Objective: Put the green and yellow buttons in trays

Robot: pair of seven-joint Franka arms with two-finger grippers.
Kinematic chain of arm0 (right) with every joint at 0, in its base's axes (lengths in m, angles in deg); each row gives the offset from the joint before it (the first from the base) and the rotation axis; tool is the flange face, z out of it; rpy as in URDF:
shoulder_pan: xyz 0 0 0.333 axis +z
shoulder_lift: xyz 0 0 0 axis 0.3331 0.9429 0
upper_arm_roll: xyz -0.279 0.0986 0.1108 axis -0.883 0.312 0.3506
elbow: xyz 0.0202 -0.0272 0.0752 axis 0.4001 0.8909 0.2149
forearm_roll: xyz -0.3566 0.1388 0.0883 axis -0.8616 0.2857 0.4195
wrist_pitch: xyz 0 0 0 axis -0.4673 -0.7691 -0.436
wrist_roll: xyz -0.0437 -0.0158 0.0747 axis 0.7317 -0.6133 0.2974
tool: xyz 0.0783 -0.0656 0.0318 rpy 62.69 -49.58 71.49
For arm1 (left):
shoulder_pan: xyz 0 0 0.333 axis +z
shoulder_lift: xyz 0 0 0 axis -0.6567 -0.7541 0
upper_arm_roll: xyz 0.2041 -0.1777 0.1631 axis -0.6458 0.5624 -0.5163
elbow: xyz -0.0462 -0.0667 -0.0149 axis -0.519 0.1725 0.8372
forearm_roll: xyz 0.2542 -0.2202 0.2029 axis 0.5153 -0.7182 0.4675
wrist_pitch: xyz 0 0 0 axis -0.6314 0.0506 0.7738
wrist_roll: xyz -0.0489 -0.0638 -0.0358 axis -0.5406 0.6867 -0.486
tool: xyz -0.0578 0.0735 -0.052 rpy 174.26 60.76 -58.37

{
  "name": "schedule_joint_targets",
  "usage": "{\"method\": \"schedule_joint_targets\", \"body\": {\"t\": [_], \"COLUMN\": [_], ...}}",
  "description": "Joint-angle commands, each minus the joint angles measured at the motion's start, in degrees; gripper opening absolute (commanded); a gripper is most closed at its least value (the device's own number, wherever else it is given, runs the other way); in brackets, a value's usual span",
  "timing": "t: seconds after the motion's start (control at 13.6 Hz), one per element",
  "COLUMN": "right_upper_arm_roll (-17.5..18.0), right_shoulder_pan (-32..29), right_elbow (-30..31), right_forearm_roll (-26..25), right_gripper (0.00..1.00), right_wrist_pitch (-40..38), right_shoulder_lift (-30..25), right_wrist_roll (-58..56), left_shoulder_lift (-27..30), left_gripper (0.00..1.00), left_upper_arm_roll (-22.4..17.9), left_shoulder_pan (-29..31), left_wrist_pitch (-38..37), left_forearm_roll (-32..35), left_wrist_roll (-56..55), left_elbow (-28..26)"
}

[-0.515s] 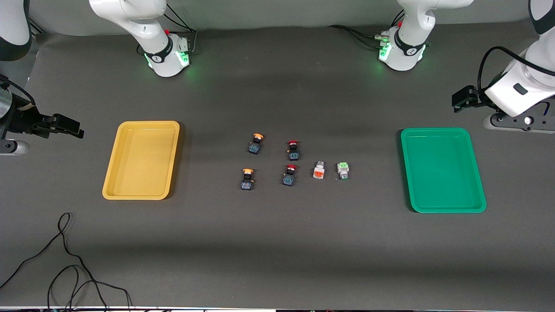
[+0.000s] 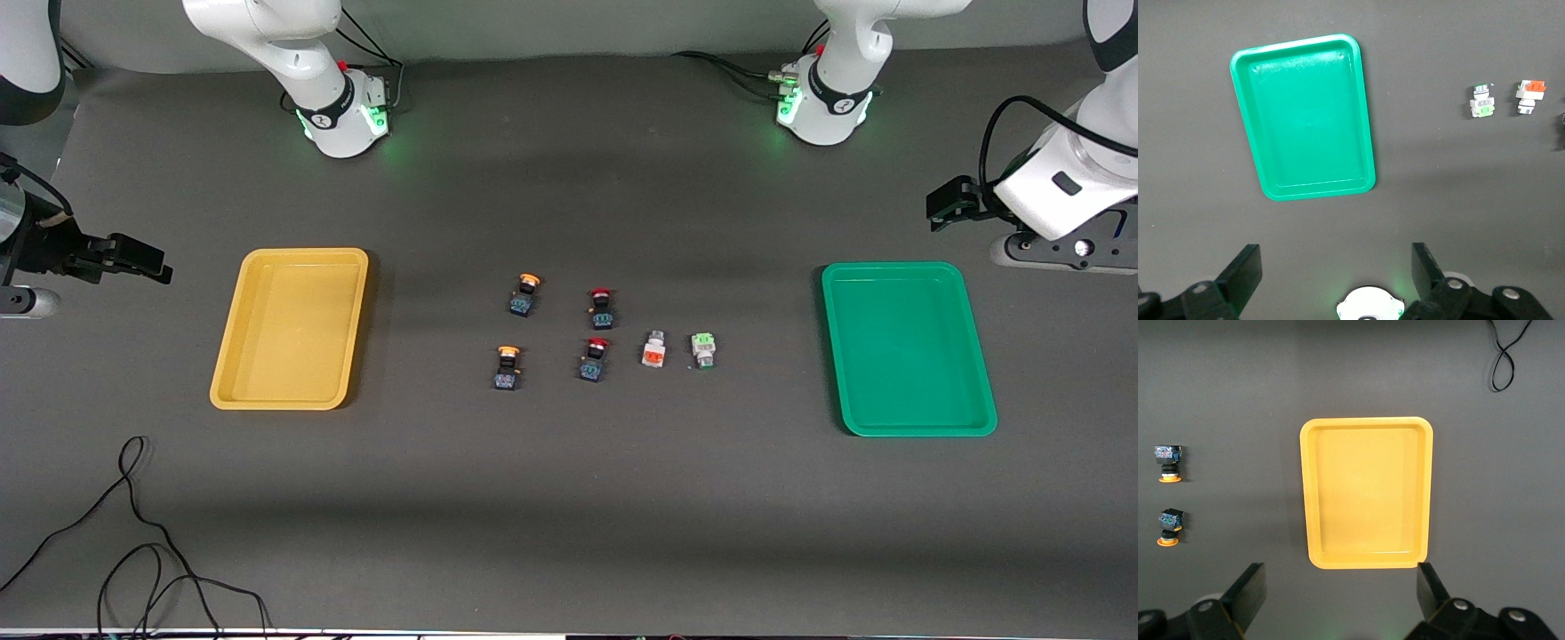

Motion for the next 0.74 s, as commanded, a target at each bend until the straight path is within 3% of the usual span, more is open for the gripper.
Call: {"method": "schedule_joint_targets", "body": {"t": [0.0,0.37,0.66], "right_upper_arm_roll": [0.0,0.2,0.2], "right_shoulder_pan": [0.0,2.5,12.3], "right_elbow": [-0.8,1.7,7.8], "right_forearm_roll": [-0.9,-0.2,0.3], "right_gripper": [1.00,1.00,1.00], "right_wrist_pitch": [-0.9,-0.1,5.0], "right_shoulder_lift": [0.3,-0.7,-3.2], "right_wrist_roll": [-0.8,0.7,12.8], "left_shoulder_lift": [-0.4,-0.4,-0.9], "left_gripper": [1.00,1.00,1.00], "left_upper_arm_roll": [0.1,0.1,0.1], "left_shoulder_pan": [0.2,0.2,0.1], "left_wrist_pitch": [-0.5,-0.4,0.2], "left_forearm_roll": [0.3,0.3,0.2], "left_wrist_roll": [0.7,0.7,0.7], "left_elbow": [1.0,1.0,1.0]}}
